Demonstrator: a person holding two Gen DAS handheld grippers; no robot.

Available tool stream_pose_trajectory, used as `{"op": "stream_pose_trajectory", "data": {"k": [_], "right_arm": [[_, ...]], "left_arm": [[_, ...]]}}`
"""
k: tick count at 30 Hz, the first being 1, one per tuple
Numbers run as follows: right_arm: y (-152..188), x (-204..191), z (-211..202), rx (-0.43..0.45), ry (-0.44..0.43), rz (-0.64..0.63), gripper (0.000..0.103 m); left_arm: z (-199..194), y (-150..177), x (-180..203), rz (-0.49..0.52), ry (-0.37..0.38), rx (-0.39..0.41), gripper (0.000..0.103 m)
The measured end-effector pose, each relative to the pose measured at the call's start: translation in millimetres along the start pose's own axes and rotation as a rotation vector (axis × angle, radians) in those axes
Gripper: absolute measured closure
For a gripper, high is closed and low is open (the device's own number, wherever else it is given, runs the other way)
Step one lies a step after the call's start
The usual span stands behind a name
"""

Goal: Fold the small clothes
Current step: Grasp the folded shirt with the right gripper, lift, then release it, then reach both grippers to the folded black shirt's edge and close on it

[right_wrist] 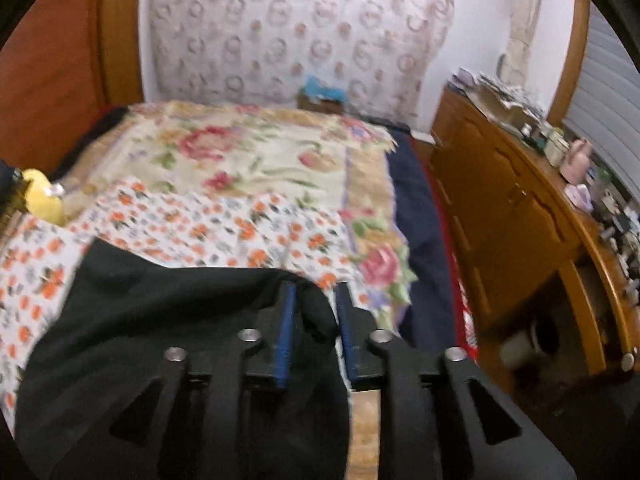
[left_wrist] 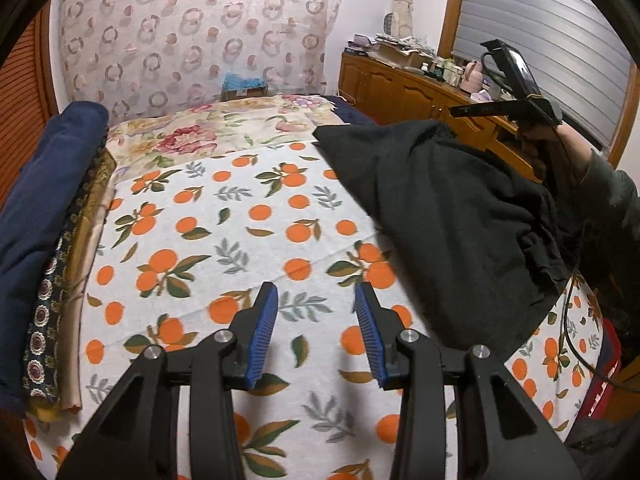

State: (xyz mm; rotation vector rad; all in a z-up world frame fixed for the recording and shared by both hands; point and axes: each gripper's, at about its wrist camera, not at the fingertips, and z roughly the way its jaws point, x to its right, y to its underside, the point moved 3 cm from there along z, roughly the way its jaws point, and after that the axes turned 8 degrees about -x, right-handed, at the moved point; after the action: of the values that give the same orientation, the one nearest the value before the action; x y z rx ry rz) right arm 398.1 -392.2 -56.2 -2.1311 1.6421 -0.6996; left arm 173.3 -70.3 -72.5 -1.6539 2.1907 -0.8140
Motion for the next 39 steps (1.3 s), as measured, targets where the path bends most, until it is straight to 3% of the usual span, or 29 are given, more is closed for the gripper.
{"op": "stream_pose_trajectory", "data": {"k": [4, 12, 21, 39], "right_arm": [[21.1, 1.6, -20.2, 0.025, -0.027, 0.003, 0.068], [91.8, -21.5, -80.5, 0.066, -0.142, -0.018, 0.067], [161.2, -56.0, -105.3, 0.058, -0.199, -0.060, 0.067], [218.8, -70.2, -104.0, 0.009, -0.288, -0.014, 0.063]], "left_arm": [[-2.5, 0.1, 14.5, 0.019, 0.008, 0.010, 0.064], [-9.9, 5.9, 38.6, 0.032, 0.021, 0.034, 0.064], [-14.8, 13.1, 66.5, 0.048, 0.027, 0.041, 0.064], [-12.2, 22.6, 81.1, 0.046, 0.016, 0.028, 0.064]]}}
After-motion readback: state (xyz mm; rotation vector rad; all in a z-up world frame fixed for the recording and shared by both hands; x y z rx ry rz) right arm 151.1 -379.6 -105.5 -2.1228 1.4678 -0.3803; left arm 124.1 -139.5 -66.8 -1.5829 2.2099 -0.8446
